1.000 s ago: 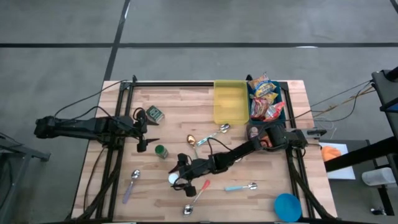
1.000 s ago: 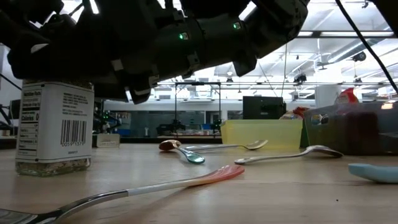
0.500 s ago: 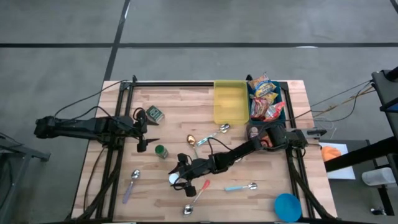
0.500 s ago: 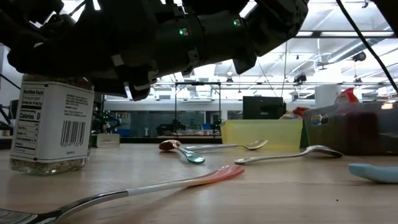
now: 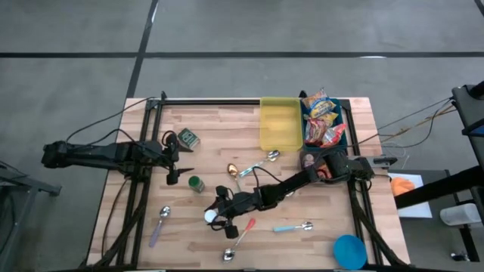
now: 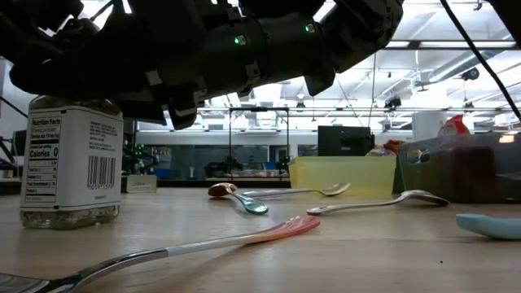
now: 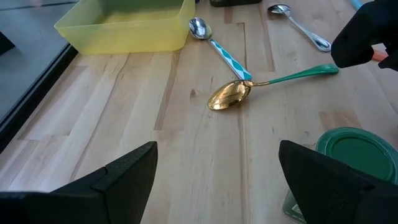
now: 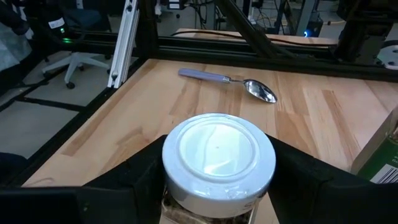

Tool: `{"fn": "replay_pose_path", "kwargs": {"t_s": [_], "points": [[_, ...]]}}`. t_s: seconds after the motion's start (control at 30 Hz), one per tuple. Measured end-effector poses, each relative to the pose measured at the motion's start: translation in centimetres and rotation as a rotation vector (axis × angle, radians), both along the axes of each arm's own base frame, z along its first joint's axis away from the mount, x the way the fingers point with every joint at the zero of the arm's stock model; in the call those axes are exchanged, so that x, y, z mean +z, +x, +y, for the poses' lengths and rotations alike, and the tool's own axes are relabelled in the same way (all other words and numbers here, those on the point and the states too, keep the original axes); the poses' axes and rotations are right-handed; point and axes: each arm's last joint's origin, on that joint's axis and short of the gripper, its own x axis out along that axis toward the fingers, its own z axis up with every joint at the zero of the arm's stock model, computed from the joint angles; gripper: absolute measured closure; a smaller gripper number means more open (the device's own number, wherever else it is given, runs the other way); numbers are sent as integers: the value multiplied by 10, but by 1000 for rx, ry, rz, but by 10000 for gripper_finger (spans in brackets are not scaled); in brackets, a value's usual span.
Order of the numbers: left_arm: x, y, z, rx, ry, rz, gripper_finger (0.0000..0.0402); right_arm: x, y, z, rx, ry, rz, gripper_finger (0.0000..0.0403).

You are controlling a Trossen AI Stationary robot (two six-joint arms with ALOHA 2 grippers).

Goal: Pick & Place Food Item
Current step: Put the white seasoning bottle into the black bin

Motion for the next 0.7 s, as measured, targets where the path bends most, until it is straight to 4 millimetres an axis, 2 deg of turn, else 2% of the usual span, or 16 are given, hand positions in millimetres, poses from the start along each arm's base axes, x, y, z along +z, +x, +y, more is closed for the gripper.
{"fn": "replay_pose_path", "kwargs": {"t_s": [0.5, 0.7], "points": [[0, 0, 0, 0, 0, 0, 61, 1, 0, 0, 1, 1, -3, 183], [0, 0, 0, 0, 0, 0, 61, 1, 0, 0, 2, 1, -4, 202]]}}
